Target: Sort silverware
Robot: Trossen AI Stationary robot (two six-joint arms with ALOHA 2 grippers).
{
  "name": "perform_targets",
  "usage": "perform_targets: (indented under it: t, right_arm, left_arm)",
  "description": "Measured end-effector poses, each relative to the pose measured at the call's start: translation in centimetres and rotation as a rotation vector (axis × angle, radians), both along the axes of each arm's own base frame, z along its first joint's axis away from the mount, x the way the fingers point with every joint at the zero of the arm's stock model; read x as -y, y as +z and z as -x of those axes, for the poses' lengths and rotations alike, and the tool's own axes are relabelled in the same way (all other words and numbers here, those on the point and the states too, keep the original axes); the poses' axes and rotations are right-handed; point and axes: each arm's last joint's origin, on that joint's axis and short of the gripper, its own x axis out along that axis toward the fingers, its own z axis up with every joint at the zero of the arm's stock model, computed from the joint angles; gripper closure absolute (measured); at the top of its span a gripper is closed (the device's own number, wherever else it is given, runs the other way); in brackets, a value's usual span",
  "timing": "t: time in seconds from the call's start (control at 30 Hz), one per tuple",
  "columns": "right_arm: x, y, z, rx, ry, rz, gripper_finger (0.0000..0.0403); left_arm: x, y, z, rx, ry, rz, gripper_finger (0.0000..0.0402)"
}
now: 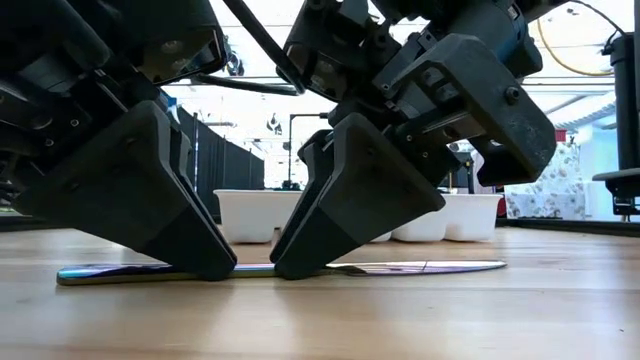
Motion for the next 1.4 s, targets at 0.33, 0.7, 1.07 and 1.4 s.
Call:
perform_targets:
  t: [0.33,0.7,1.07,1.4]
  right_arm:
    - [0.0,0.0,0.0,0.002,0.003,0.001,0.0287]
    - [0.3,0.0,-0.1,0.001,-0.002,-0.001,0.0287]
    - [0.8,0.0,-0.2,-0.052,-0.014,-0.102,0.0368]
    - [0.7,-0.1,0.0,-0.090,0.005,-0.123,0.0400]
  left_arm:
    - [-0.1,0.9,0.1,0.012,-0.013,-0.010,0.0373]
    - [-0.1,1.0,0.0,0.020,-0.012,-0.009,0.0373]
    - [0.3,1.8,-0.5,0.028,-0.030,-0.027,0.0385]
    - [0.2,2.0,-0.5,0.022,-0.025,-0.029,0.0385]
